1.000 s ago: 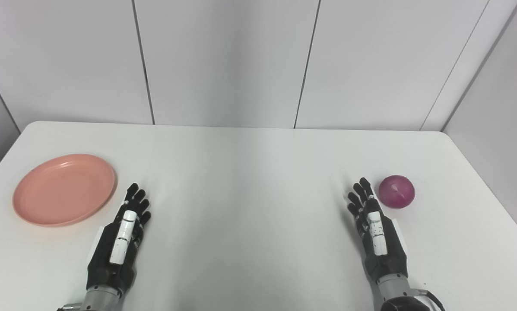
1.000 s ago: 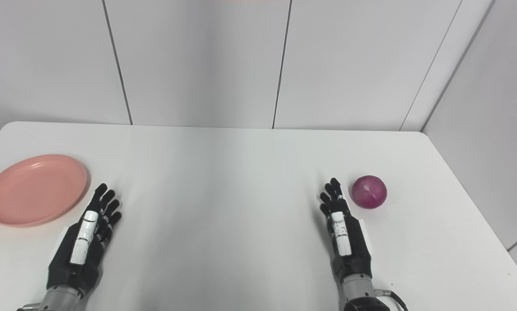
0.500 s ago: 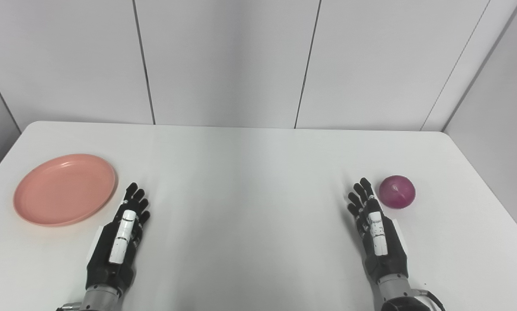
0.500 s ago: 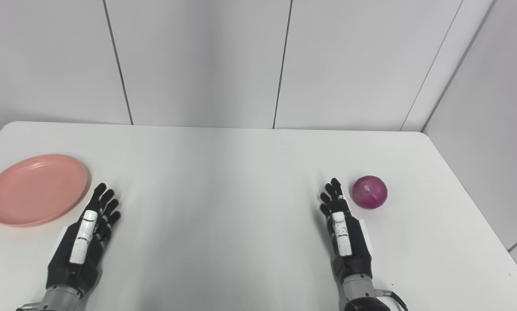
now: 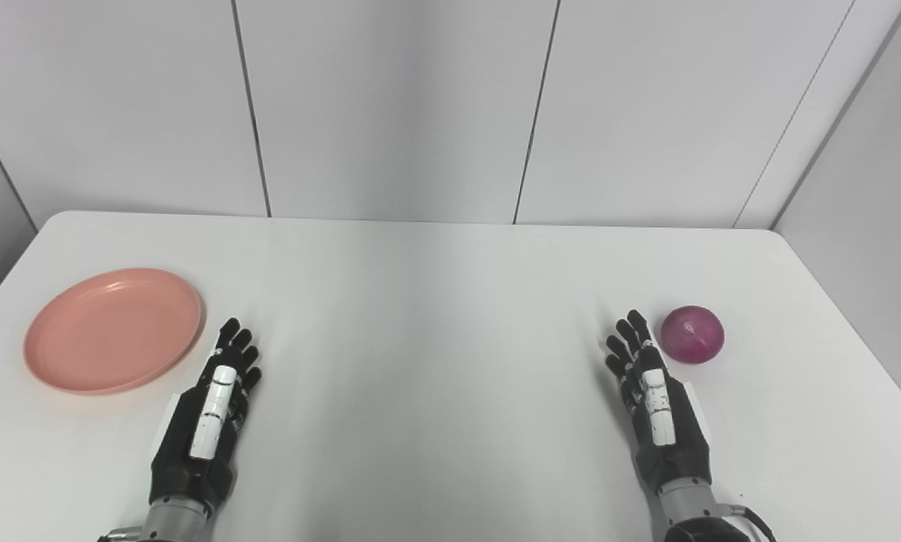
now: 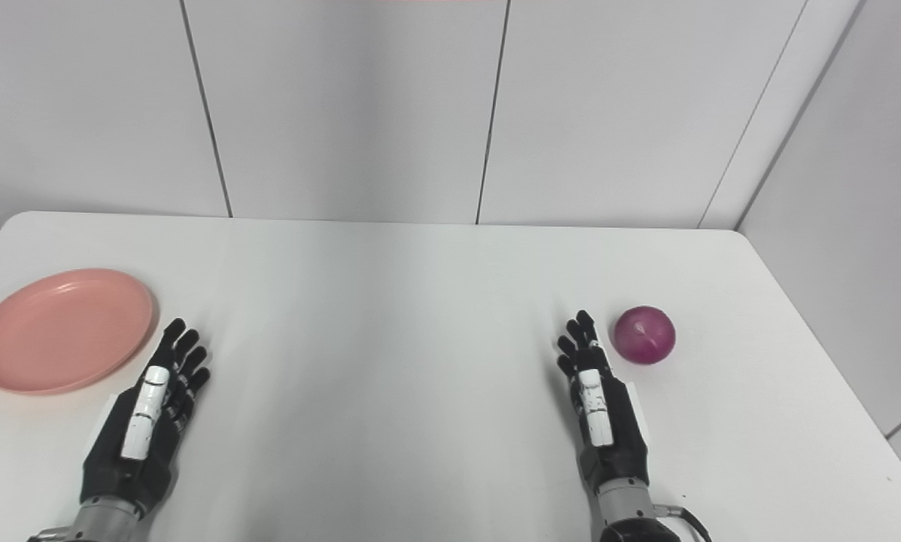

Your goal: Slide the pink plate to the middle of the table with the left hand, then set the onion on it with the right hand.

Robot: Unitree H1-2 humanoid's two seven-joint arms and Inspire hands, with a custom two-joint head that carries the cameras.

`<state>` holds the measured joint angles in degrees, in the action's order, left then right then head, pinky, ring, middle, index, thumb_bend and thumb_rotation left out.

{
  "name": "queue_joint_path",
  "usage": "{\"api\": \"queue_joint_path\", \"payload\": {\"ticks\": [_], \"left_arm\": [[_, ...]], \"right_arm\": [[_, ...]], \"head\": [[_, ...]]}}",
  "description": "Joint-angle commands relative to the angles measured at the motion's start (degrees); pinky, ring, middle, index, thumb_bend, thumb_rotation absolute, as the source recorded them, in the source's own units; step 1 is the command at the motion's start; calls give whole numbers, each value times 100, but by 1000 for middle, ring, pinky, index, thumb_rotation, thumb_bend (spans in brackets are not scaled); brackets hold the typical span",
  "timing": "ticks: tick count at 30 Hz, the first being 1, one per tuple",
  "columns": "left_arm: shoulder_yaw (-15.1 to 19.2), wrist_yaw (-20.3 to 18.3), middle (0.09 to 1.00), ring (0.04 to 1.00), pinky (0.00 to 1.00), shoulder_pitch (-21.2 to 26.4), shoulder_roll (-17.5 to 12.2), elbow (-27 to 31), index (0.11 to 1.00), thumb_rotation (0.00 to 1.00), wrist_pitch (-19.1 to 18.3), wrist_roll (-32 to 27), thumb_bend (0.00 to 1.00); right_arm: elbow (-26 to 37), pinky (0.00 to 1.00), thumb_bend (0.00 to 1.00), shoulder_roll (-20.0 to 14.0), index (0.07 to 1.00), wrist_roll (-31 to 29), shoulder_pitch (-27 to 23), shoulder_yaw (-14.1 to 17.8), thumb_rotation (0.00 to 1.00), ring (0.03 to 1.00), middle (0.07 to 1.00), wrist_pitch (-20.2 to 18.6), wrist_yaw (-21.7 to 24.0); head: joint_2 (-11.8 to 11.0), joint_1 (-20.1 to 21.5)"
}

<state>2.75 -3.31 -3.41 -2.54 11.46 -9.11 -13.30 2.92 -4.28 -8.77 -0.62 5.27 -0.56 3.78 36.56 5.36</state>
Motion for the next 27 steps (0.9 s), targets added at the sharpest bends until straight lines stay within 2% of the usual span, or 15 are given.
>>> {"api": "queue_joint_path", "payload": {"ticks": [1, 12, 23, 27], "left_arm": [[22, -10, 1000, 1000, 1000, 3, 15, 187, 1000, 823, 58, 3, 707], [-1, 26, 1000, 1000, 1000, -27, 70, 174, 1000, 812, 108, 50, 717], [-269, 185, 1000, 1000, 1000, -94, 336, -2, 1000, 833, 416, 379, 688], [-366, 270, 1000, 1000, 1000, -93, 424, -115, 1000, 835, 572, 476, 652]], "right_arm": [[-135, 966, 843, 46, 995, -68, 169, 7, 894, 961, 973, 200, 45], [-124, 961, 829, 9, 990, -80, 199, 9, 906, 960, 970, 228, 40], [-425, 978, 826, -263, 987, -443, 266, 214, 910, 963, 972, 476, 349], [-676, 974, 854, -388, 994, -544, 235, 286, 918, 960, 976, 682, 500]], "head": [[-5, 3], [-69, -160], [-404, -1280], [-543, -1512]]}}
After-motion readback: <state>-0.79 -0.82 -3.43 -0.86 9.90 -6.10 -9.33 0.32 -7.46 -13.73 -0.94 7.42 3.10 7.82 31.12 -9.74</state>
